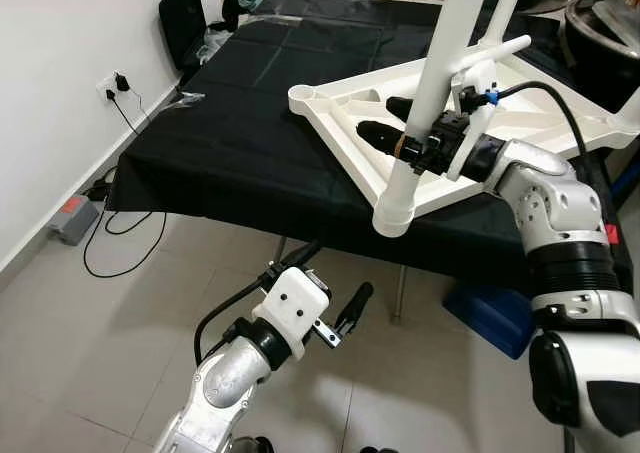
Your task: Building children table
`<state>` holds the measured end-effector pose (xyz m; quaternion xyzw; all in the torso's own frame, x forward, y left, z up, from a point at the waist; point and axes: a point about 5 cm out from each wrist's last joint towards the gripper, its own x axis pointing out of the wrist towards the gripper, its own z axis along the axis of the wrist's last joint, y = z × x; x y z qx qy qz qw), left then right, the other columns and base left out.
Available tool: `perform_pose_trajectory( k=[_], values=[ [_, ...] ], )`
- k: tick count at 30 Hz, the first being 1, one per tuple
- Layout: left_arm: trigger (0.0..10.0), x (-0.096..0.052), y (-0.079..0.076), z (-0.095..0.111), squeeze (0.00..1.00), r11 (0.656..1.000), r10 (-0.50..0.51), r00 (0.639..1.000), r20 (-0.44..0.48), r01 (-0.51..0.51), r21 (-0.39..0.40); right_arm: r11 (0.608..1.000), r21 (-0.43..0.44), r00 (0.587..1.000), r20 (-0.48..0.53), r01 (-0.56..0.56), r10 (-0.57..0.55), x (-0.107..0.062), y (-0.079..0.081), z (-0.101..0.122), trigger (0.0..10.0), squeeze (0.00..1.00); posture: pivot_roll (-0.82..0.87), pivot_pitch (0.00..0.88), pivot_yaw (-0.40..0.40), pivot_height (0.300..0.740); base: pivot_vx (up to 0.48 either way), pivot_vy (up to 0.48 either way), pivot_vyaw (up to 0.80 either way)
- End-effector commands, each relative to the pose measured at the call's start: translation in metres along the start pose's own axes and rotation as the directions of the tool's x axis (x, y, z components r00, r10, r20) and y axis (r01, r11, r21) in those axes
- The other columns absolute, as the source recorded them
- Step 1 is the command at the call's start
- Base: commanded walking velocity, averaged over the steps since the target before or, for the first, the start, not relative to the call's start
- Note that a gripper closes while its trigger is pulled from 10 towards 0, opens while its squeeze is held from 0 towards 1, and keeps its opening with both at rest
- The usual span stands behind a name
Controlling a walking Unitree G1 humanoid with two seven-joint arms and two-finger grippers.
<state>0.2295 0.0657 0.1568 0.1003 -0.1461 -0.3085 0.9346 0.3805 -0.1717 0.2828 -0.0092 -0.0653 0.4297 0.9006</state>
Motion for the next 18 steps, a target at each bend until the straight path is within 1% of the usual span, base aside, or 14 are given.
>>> perform_pose_trajectory(
  k=[1,6,10,11,12,13,14,15,17,18],
  values=[
    [10.0,-0.002,-0.004,-0.004,0.0,1.0,-0.003,1.0,-0.014,0.003,-0.019,0.998,-0.005,0.998,0.009,-0.059,0.059,0.009,0.005,-0.001,0.0,0.0,0.15,0.166,-0.023,0.74,0.0,0.0,0.0],
    [10.0,-0.002,-0.004,-0.004,0.0,1.0,-0.004,1.0,-0.016,0.003,-0.021,0.994,-0.004,0.994,0.021,-0.105,0.105,0.011,0.011,-0.003,0.0,0.0,0.15,0.164,-0.023,0.74,0.0,0.0,0.0],
    [10.0,-0.002,-0.004,-0.004,0.0,1.0,-0.006,1.0,-0.016,0.006,-0.02,0.997,-0.013,0.997,0.019,-0.076,0.076,0.012,0.013,-0.007,0.0,0.0,0.15,0.165,-0.026,0.74,0.0,0.0,0.0],
    [10.0,-0.001,-0.004,-0.005,0.0,1.0,-0.007,1.0,-0.017,0.006,-0.02,0.999,-0.023,0.999,0.025,-0.046,0.046,0.011,0.014,-0.008,0.0,0.0,0.15,0.163,-0.025,0.74,0.0,0.0,0.0],
    [10.0,-0.001,-0.003,-0.005,0.0,1.0,-0.006,1.0,-0.018,0.005,-0.02,0.995,-0.07,0.997,0.027,0.071,-0.069,0.008,0.01,-0.009,0.0,0.0,0.15,0.165,-0.025,0.74,0.0,0.0,0.0],
    [10.0,-0.001,-0.003,-0.005,0.0,1.0,-0.005,1.0,-0.018,0.005,-0.019,0.985,-0.052,0.987,0.029,0.162,-0.161,0.006,0.005,-0.011,0.0,0.0,0.14,0.178,-0.02,0.74,0.0,0.0,0.0],
    [10.0,-0.001,-0.003,-0.005,0.0,1.0,-0.005,1.0,-0.018,0.005,-0.019,0.985,-0.052,0.987,0.029,0.162,-0.161,0.006,0.005,-0.011,0.0,0.0,0.14,0.178,-0.02,0.74,0.0,0.0,0.0],
    [10.0,0.0,-0.002,-0.005,0.0,1.0,-0.004,1.0,-0.019,0.004,-0.019,0.968,-0.059,0.97,0.021,0.244,-0.243,0.003,0.001,-0.012,0.0,0.0,0.14,0.178,-0.018,0.74,0.0,0.0,0.0],
    [10.0,0.0,-0.002,-0.005,0.0,1.0,-0.004,1.0,-0.019,0.004,-0.019,0.968,-0.059,0.97,0.021,0.244,-0.243,0.003,0.001,-0.012,0.0,0.0,0.14,0.178,-0.018,0.74,0.0,0.0,0.0],
    [10.0,0.0,-0.002,-0.005,0.0,1.0,-0.004,1.0,-0.019,0.004,-0.019,0.94,-0.037,0.941,0.013,0.339,-0.339,0.0,-0.002,-0.015,0.0,0.0,0.14,0.187,-0.019,0.74,0.0,0.0,0.0]
  ],
)
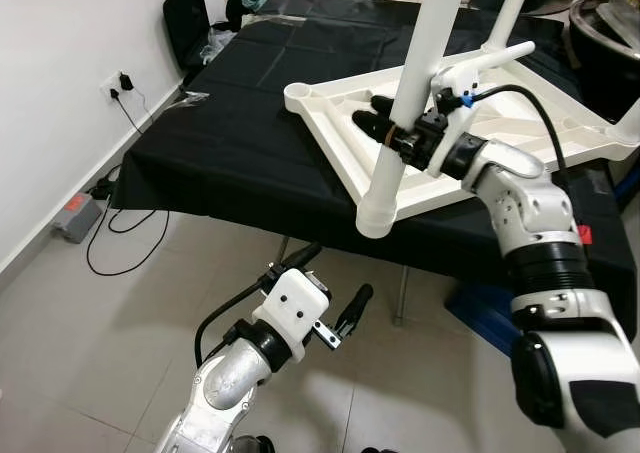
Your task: Building children table
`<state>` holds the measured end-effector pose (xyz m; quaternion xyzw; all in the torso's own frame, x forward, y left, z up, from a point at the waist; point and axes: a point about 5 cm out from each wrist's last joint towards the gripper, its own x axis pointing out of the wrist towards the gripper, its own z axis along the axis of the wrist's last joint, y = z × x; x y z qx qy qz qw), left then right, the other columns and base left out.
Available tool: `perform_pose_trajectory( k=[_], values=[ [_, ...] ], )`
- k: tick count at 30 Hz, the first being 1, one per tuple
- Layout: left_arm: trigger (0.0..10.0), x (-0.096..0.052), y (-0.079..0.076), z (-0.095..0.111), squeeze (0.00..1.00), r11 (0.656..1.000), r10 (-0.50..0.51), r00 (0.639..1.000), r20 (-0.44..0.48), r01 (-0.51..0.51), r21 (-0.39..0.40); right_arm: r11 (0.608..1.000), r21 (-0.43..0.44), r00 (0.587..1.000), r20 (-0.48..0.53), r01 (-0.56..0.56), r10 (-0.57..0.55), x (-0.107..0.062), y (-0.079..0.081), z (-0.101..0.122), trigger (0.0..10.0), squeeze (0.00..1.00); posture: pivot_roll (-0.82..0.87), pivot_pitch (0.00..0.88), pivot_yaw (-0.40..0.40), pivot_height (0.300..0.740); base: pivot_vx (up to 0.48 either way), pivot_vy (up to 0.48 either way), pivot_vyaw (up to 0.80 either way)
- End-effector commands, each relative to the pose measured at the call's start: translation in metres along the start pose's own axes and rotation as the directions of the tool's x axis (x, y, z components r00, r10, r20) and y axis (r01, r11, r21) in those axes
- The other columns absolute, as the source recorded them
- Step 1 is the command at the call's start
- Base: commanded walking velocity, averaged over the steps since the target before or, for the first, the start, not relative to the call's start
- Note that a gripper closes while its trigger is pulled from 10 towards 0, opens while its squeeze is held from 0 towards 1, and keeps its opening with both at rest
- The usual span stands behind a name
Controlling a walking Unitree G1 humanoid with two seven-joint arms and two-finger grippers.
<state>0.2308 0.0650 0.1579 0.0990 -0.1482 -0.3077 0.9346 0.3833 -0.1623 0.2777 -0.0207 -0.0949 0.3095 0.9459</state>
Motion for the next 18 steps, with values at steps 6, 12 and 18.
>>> perform_pose_trajectory(
  k=[6,12,18],
  values=[
    [10.0,-0.001,-0.002,-0.007,0.0,1.0,-0.005,1.0,-0.027,0.004,-0.016,0.765,0.058,0.764,-0.124,0.642,-0.633,-0.023,-0.008,-0.03,0.0,0.0,0.13,0.167,-0.016,0.74,0.0,0.0,0.0],
    [10.0,-0.002,-0.003,-0.008,0.0,1.0,-0.005,0.999,-0.032,0.005,-0.014,0.59,0.137,0.605,-0.133,0.796,-0.785,-0.021,0.019,-0.031,0.0,0.0,0.13,0.151,-0.023,0.74,0.0,0.0,0.0],
    [10.0,-0.003,-0.004,-0.008,0.0,1.0,-0.004,0.999,-0.035,0.004,-0.012,0.643,0.193,0.669,-0.126,0.741,-0.733,0.0,0.043,-0.025,10.0,0.0,0.14,0.152,-0.026,0.74,0.0,0.0,0.0]
  ],
)
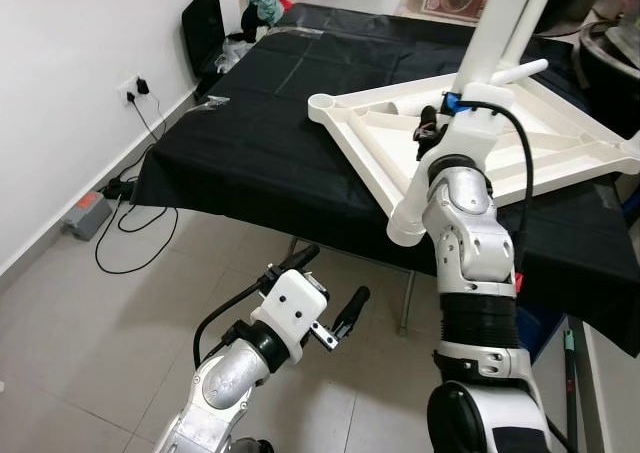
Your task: Building children table
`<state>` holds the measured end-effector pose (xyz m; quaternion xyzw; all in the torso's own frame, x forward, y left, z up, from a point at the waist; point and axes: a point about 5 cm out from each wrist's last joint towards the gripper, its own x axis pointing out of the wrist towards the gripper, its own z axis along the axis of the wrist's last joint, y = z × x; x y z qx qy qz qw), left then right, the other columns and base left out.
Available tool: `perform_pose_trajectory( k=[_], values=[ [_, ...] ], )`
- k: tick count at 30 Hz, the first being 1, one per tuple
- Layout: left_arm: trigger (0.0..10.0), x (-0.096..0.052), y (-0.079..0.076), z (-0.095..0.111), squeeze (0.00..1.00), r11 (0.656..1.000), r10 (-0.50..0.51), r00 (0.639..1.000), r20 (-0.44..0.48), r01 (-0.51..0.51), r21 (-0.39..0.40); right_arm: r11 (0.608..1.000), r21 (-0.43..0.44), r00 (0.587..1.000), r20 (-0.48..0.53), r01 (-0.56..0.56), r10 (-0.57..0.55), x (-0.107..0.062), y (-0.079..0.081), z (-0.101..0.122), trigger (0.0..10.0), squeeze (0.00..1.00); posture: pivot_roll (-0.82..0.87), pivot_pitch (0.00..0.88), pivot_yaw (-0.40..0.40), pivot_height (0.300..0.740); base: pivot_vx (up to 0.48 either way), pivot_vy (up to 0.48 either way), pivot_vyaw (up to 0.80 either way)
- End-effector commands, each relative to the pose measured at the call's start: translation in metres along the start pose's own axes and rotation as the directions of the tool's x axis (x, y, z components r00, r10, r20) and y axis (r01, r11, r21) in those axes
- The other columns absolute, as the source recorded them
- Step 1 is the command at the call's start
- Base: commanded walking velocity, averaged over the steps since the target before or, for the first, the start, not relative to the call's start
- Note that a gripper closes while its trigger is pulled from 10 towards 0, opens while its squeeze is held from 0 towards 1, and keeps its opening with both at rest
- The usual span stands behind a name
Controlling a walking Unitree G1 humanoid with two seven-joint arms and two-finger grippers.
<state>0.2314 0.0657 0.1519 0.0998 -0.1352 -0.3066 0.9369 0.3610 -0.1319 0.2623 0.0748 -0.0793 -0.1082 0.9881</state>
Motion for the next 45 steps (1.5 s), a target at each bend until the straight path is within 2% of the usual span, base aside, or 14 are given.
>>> perform_pose_trajectory(
  k=[1,3,5,9,10,13,21,25,30,36,37,39,40,45],
  values=[
    [10.0,-0.002,-0.003,-0.003,0.0,1.0,-0.005,1.0,-0.009,0.005,-0.006,0.996,0.09,0.996,-0.085,-0.011,0.019,-0.001,0.003,-0.014,10.0,0.0,0.14,0.152,-0.026,0.74,0.0,0.0,0.0],
    [10.0,-0.001,-0.002,-0.002,0.0,1.0,-0.003,1.0,-0.009,0.003,-0.007,0.991,0.083,0.992,-0.058,-0.103,0.108,-0.003,0.014,-0.01,10.0,0.0,0.14,0.159,-0.029,0.74,0.0,0.0,0.0],
    [10.0,-0.001,-0.002,-0.002,0.0,1.0,-0.002,1.0,-0.008,0.002,-0.007,0.99,0.09,0.992,-0.05,-0.111,0.116,-0.004,0.015,-0.007,10.0,1.0,0.14,0.166,-0.028,0.74,0.0,0.0,0.0],
    [10.0,0.0,-0.002,-0.002,0.0,1.0,-0.003,1.0,-0.009,0.002,-0.007,0.989,0.089,0.992,-0.044,-0.114,0.118,-0.001,0.011,-0.004,10.0,1.0,0.14,0.169,-0.028,0.74,0.0,0.0,0.0],
    [10.0,0.0,-0.002,-0.002,0.0,1.0,-0.002,1.0,-0.008,0.002,-0.007,0.983,0.098,0.987,-0.031,-0.154,0.157,0.001,0.011,0.0,10.0,0.0,0.14,0.17,-0.029,0.74,0.0,0.0,0.0],
    [10.0,0.0,-0.002,-0.001,0.0,1.0,-0.001,1.0,-0.007,0.001,-0.007,0.968,0.1,0.973,-0.009,-0.229,0.231,0.005,0.008,0.007,10.0,0.0,0.14,0.171,-0.03,0.74,0.0,0.0,0.0],
    [10.0,0.0,-0.002,-0.001,0.0,1.0,-0.003,1.0,-0.004,0.003,-0.008,0.772,-0.022,0.772,-0.057,-0.635,0.633,0.028,-0.023,0.017,10.0,0.0,0.14,0.174,-0.032,0.74,0.0,0.0,0.0],
    [10.0,0.0,-0.003,-0.001,0.0,1.0,-0.004,1.0,-0.004,0.004,-0.007,0.755,-0.022,0.755,-0.06,-0.655,0.653,0.029,-0.025,0.019,10.0,0.0,0.14,0.174,-0.032,0.74,0.0,0.0,0.0],
    [10.0,0.0,-0.004,-0.001,0.0,1.0,-0.01,1.0,-0.006,0.01,-0.005,0.587,0.013,0.587,-0.03,-0.809,0.809,0.03,-0.023,0.029,10.0,0.0,0.14,0.162,-0.032,0.74,0.0,0.0,0.0],
    [10.0,-0.001,-0.005,-0.001,0.0,1.0,-0.012,1.0,-0.006,0.012,-0.004,0.503,0.029,0.502,-0.045,-0.864,0.864,0.034,-0.012,0.027,10.0,0.0,0.15,0.153,-0.037,0.74,0.0,0.0,0.0],
    [10.0,-0.001,-0.006,-0.001,0.0,1.0,-0.012,1.0,-0.006,0.012,-0.003,0.489,0.024,0.488,-0.052,-0.872,0.871,0.036,-0.01,0.025,3.8,0.0,0.15,0.149,-0.041,0.74,0.0,0.0,0.0],
    [10.0,-0.001,-0.006,-0.001,0.0,1.0,-0.012,1.0,-0.006,0.012,-0.003,0.484,0.017,0.482,-0.058,-0.875,0.874,0.037,-0.01,0.023,3.8,0.0,0.15,0.149,-0.041,0.74,0.0,0.0,0.0],
    [10.0,-0.001,-0.006,-0.001,0.0,1.0,-0.011,1.0,-0.005,0.011,-0.002,0.477,0.033,0.475,-0.055,-0.878,0.878,0.038,-0.008,0.021,0.0,0.0,0.16,0.149,-0.042,0.74,0.0,0.0,0.0],
    [10.0,-0.001,-0.006,-0.001,0.0,1.0,-0.009,1.0,-0.004,0.009,-0.001,0.483,0.038,0.481,-0.047,-0.875,0.875,0.039,-0.008,0.021,0.0,0.0,0.16,0.15,-0.047,0.74,0.0,0.0,0.0]
  ],
)
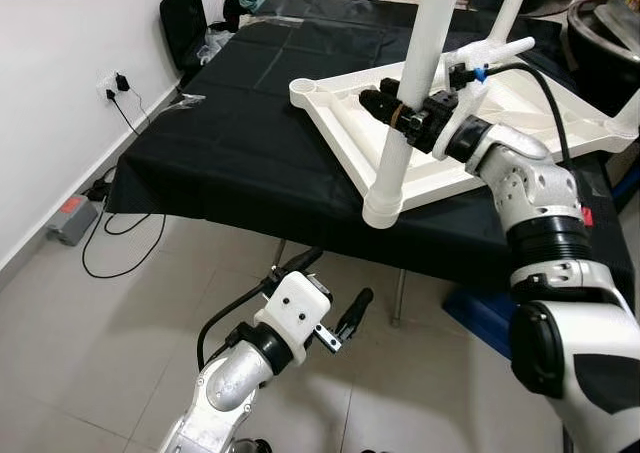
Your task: Building children table
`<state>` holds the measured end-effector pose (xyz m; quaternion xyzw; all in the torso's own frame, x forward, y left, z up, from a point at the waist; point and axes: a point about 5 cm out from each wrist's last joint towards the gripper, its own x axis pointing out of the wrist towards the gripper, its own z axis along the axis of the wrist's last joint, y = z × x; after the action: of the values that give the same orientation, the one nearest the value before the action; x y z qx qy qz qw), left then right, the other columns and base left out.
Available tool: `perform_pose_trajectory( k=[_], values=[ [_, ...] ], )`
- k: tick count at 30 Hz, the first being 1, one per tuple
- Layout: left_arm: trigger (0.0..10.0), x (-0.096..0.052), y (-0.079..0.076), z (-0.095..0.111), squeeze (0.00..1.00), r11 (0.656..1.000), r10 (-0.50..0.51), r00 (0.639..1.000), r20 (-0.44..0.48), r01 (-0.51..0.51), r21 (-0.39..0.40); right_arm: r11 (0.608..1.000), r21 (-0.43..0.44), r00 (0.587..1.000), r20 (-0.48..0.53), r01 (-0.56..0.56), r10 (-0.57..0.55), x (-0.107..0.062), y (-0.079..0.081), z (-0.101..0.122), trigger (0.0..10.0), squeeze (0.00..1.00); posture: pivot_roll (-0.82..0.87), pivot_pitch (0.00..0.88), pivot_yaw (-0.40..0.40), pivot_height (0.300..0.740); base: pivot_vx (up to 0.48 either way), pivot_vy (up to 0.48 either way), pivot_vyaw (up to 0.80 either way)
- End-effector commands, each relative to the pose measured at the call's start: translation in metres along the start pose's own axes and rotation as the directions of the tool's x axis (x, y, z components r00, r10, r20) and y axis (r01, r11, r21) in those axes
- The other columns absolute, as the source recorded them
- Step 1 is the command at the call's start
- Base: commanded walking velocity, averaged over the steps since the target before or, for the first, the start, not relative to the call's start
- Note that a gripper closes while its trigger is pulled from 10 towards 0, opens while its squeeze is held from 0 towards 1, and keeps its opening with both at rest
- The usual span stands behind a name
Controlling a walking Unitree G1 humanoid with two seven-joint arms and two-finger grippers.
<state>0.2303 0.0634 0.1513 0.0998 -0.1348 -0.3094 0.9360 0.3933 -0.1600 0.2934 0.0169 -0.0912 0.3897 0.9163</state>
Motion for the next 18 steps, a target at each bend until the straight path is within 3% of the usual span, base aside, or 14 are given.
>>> perform_pose_trajectory(
  k=[1,4,7,9,10,11,12,13,14,15,17,18],
  values=[
    [10.0,-0.001,-0.004,-0.001,0.0,1.0,-0.003,1.0,-0.004,0.003,0.0,0.998,0.043,0.999,-0.013,-0.044,0.044,0.006,0.006,-0.008,0.0,0.0,0.16,0.15,-0.047,0.74,0.0,0.0,0.0],
    [10.0,-0.001,-0.003,-0.001,0.0,1.0,0.001,1.0,-0.006,-0.001,0.0,0.997,0.017,0.997,-0.023,0.076,-0.076,-0.001,-0.004,-0.013,0.0,0.0,0.15,0.154,-0.042,0.74,0.0,0.0,0.0],
    [10.0,-0.001,-0.003,-0.002,0.0,1.0,0.002,1.0,-0.007,-0.002,-0.001,0.993,0.01,0.992,-0.028,0.12,-0.12,-0.003,-0.008,-0.016,0.0,0.0,0.15,0.154,-0.042,0.74,0.0,0.0,0.0],
    [10.0,-0.001,0.0,-0.003,0.0,1.0,0.02,1.0,-0.016,-0.02,-0.002,0.96,-0.021,0.959,-0.039,0.279,-0.28,-0.015,-0.015,-0.022,0.0,0.0,0.15,0.161,-0.035,0.74,0.0,0.0,0.0],
    [10.0,-0.001,0.001,-0.003,0.0,0.999,0.033,0.999,-0.022,-0.033,0.0,0.924,-0.047,0.923,-0.051,0.38,-0.382,-0.02,-0.019,-0.026,0.0,0.0,0.15,0.161,-0.035,0.74,0.0,0.0,0.0],
    [10.0,-0.001,0.001,-0.003,0.0,0.999,0.033,0.999,-0.022,-0.033,0.0,0.924,-0.047,0.923,-0.051,0.38,-0.382,-0.02,-0.019,-0.026,0.0,0.0,0.15,0.161,-0.035,0.74,0.0,0.0,0.0],
    [10.0,-0.001,0.002,-0.004,0.0,0.999,0.042,0.999,-0.026,-0.042,0.0,0.874,-0.059,0.871,-0.066,0.483,-0.486,-0.025,-0.023,-0.03,0.0,0.0,0.14,0.163,-0.035,0.74,0.0,0.0,0.0],
    [10.0,-0.001,0.003,-0.004,0.0,0.999,0.045,0.999,-0.029,-0.045,0.001,0.779,-0.071,0.775,-0.082,0.623,-0.627,-0.033,-0.026,-0.037,0.0,0.0,0.14,0.164,-0.034,0.74,0.0,0.0,0.0],
    [10.0,-0.001,0.003,-0.004,0.0,0.999,0.045,0.999,-0.029,-0.045,0.001,0.779,-0.071,0.775,-0.082,0.623,-0.627,-0.033,-0.026,-0.037,0.0,0.0,0.14,0.164,-0.034,0.74,0.0,0.0,0.0],
    [10.0,-0.002,0.004,-0.005,0.0,0.999,0.046,0.998,-0.031,-0.046,0.001,0.706,-0.076,0.7,-0.092,0.704,-0.709,-0.038,-0.028,-0.042,0.0,0.0,0.14,0.164,-0.034,0.74,0.0,0.0,0.0],
    [10.0,-0.002,0.004,-0.005,0.0,0.999,0.045,0.998,-0.034,-0.045,0.002,0.517,-0.062,0.51,-0.101,0.854,-0.854,-0.049,-0.023,-0.051,0.0,0.0,0.14,0.161,-0.03,0.74,0.0,0.0,0.0],
    [10.0,-0.002,0.004,-0.005,0.0,0.999,0.045,0.998,-0.034,-0.045,0.002,0.517,-0.062,0.51,-0.101,0.854,-0.854,-0.049,-0.023,-0.051,0.0,0.0,0.14,0.161,-0.03,0.74,0.0,0.0,0.0]
  ],
)
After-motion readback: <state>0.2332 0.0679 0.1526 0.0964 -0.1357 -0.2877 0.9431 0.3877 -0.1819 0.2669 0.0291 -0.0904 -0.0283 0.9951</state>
